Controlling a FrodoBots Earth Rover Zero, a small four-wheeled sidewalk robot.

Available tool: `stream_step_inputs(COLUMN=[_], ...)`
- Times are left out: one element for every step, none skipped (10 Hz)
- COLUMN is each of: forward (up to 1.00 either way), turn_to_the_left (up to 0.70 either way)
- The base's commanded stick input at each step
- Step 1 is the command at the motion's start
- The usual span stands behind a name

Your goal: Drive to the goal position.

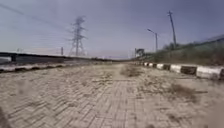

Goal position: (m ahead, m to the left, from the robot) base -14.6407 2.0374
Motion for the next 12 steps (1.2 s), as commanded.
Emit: stream_step_inputs(forward=[1.0,1.0,1.0,1.0,1.0,1.0,1.0,1.0,1.0,1.0,1.0,1.0], turn_to_the_left=[0.0,0.0,0.0,0.0,0.0,0.0,0.0,0.0,0.0,0.0,0.0,0.0])
